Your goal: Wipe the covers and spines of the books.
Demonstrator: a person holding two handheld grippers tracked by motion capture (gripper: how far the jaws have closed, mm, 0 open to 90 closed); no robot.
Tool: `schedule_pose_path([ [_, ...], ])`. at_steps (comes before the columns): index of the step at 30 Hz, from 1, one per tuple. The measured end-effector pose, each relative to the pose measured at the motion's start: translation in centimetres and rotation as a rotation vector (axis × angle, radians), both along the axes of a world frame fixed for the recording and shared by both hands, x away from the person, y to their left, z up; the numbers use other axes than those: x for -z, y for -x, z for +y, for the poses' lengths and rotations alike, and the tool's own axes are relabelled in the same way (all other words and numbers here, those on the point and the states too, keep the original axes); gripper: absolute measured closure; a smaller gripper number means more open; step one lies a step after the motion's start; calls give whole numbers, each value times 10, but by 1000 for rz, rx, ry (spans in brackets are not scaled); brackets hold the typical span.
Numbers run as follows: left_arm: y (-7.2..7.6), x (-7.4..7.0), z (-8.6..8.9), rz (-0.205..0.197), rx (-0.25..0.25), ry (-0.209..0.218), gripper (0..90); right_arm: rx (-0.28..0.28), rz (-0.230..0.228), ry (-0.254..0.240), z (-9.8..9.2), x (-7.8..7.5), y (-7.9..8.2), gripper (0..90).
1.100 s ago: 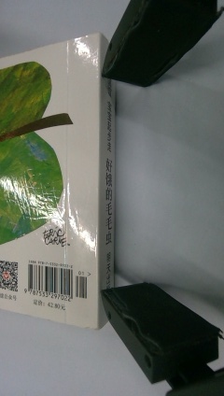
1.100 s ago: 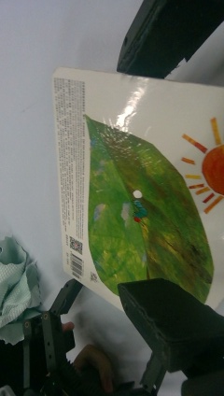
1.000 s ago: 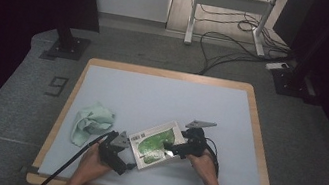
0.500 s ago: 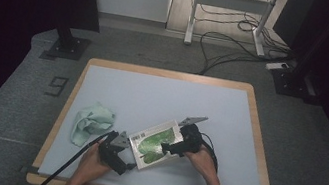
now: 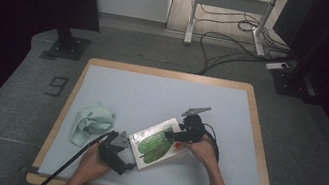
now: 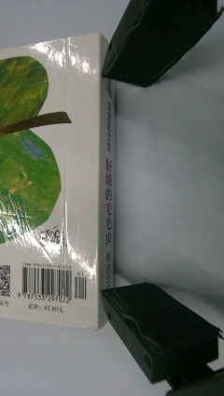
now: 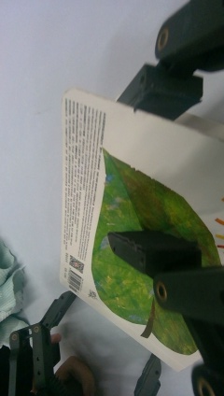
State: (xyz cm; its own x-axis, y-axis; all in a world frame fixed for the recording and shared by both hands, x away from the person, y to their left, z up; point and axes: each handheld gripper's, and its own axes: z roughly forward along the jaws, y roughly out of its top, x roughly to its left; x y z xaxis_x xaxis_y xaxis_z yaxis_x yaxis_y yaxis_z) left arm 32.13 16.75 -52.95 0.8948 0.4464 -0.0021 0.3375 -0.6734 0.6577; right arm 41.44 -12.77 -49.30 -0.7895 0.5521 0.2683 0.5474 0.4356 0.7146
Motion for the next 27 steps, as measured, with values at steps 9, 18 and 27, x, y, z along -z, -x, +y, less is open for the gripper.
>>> schedule_pose_path([
  [9,0,0,0,1,-3,-2,0,-30,-56,-63,-11,-3,2,606],
  [18,1,-2,0,19,-23,7,0,-98,-110,-150,-25,-8,8,720],
  [27,-2,-13,5,48,-23,53,0,-155,-161,-173,-34,-12,15,738],
])
